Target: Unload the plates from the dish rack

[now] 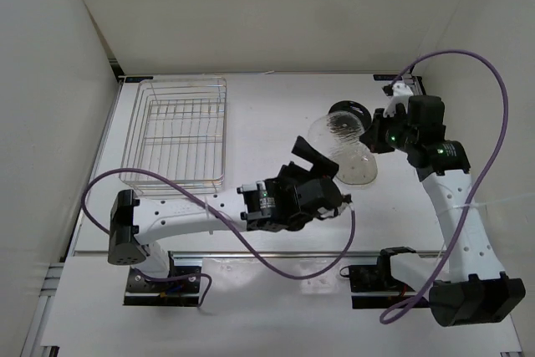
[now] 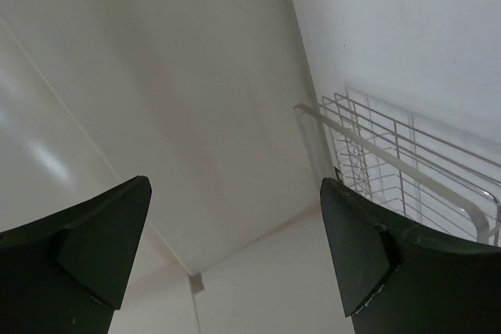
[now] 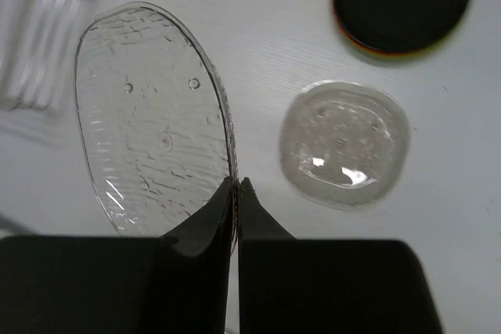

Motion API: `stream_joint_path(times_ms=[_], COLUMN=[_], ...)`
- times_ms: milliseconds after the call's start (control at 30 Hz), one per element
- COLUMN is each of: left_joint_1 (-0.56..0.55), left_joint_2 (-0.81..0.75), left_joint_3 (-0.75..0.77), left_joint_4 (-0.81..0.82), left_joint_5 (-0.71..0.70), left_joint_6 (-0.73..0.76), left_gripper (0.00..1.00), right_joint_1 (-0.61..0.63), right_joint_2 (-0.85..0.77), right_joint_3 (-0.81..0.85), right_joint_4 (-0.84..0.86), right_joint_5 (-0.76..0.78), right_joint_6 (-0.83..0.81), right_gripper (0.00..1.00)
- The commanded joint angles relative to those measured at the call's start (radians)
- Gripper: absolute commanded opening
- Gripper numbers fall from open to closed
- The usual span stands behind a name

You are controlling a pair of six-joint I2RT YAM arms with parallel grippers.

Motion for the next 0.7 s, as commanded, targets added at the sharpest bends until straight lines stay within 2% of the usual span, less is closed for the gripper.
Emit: stream_joint_path(times_ms=[0,133,267,367,433,500,667], left_joint_1=[0.109,0.274,0.422,0.463,0.464,0.499,0.52], left_joint_2=[-0.058,-0.105,-0.118,-0.155,-0.155,-0.155,-0.168], left_joint_3=[0.129,0.29,0.541,0.57,0.658,0.706,0.719], left_joint_4=[-0.054,-0.045,-0.017,-0.002,-0.079,-0.08,-0.121], left_joint_5=[0.013,0.068,0.116,0.125,0.116,0.128,0.128], left_joint_6=[-0.11,-0.141,-0.238,-0.285,-0.339,-0.35,-0.35], left_gripper=[1.0,1.0,1.0,1.0,1.0,1.0,1.0], right_joint_1=[-0.059,-0.125,-0.224,-0.275,-0.3,-0.31,-0.31], right_joint_2=[0.015,0.084,0.185,0.245,0.273,0.319,0.38], right_joint_3=[-0.125,-0.211,-0.225,-0.216,-0.216,-0.194,-0.182], right_joint_4=[0.21,0.348,0.376,0.416,0.427,0.427,0.401], right_joint_5=[0.25,0.34,0.234,0.158,0.129,0.097,0.032], right_joint_6=[0.145,0.145,0.145,0.154,0.129,0.119,0.08], right_gripper=[0.0,0.0,0.0,0.0,0.0,0.0,0.0])
